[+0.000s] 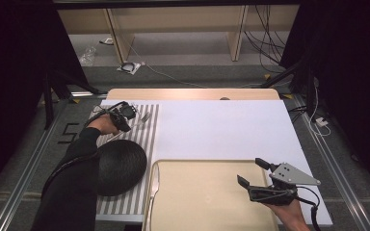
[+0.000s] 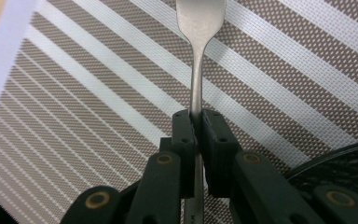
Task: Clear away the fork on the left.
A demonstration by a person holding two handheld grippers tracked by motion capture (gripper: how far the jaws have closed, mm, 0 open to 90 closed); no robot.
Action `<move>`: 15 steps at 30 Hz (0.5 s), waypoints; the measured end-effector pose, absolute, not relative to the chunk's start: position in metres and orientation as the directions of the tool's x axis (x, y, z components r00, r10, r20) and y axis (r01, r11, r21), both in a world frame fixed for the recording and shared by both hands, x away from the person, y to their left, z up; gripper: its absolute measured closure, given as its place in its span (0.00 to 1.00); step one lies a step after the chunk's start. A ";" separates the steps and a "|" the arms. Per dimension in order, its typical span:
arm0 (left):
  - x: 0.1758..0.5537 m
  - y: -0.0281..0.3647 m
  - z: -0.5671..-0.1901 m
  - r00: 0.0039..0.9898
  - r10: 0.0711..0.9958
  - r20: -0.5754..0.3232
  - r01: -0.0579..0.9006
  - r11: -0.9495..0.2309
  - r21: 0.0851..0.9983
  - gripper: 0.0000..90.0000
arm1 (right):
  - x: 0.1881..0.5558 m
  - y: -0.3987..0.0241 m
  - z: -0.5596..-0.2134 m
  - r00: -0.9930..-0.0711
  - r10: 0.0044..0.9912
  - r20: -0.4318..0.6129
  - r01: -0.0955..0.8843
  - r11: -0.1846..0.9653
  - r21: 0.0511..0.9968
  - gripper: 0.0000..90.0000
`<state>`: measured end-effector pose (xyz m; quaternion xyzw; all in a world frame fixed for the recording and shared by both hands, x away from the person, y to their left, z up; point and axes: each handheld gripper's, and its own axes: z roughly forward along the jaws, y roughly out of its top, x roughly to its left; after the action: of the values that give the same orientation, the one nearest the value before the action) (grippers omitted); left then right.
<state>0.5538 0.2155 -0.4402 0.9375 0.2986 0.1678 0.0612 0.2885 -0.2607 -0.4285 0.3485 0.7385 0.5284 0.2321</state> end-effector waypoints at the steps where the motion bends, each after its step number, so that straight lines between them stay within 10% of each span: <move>1: 0.554 0.217 -0.439 0.761 0.580 0.288 0.539 -0.814 0.216 0.93 | 0.289 -0.261 -0.429 -0.649 0.761 0.025 0.269 0.198 0.943 0.18; 15: 0.524 0.209 -0.407 0.731 0.620 0.285 0.549 -0.783 0.292 0.93 | 0.289 -0.260 -0.429 -0.647 0.762 0.028 0.270 0.195 0.943 0.18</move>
<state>0.5242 0.2088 -0.4065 0.9256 0.3156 0.1862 0.0944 0.2891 -0.2599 -0.4290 0.3499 0.7373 0.5292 0.2321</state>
